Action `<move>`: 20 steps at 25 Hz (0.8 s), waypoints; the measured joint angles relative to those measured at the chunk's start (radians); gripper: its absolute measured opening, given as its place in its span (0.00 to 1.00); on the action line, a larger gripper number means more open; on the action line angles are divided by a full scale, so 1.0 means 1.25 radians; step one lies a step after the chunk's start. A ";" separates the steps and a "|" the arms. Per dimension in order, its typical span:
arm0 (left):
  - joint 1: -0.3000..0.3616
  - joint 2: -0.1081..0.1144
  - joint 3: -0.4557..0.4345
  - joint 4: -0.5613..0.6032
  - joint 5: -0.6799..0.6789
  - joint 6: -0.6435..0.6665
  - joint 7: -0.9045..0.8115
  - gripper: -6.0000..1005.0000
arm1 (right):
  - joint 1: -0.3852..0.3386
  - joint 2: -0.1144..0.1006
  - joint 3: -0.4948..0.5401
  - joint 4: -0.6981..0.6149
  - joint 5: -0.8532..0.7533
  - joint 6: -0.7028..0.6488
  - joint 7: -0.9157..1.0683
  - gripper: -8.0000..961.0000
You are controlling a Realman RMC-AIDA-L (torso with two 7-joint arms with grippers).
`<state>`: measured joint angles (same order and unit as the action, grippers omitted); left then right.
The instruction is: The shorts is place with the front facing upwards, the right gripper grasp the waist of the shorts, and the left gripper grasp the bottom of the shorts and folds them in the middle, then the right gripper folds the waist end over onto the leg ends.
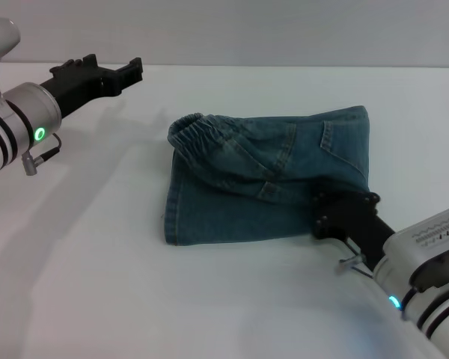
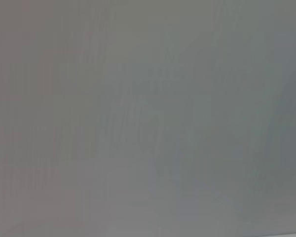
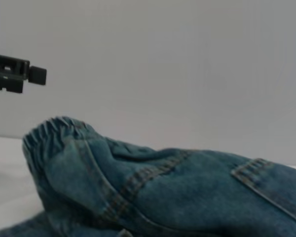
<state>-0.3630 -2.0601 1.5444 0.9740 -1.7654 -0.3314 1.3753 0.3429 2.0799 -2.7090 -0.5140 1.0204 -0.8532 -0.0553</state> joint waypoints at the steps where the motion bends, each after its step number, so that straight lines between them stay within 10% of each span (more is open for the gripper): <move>1: 0.000 0.000 -0.001 0.000 -0.001 0.000 0.004 0.77 | -0.002 0.001 -0.007 -0.013 -0.011 -0.003 0.000 0.01; 11: 0.012 -0.009 0.010 0.026 -0.004 0.018 0.058 0.77 | 0.017 0.003 -0.026 -0.162 -0.165 -0.088 -0.021 0.01; 20: 0.059 -0.012 0.068 0.113 -0.024 0.200 0.114 0.76 | -0.145 0.007 0.286 -0.083 -0.090 -0.292 -0.102 0.01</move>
<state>-0.2891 -2.0749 1.6296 1.1151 -1.7948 -0.0812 1.5180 0.1622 2.0888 -2.3515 -0.6171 0.9073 -1.2184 -0.1828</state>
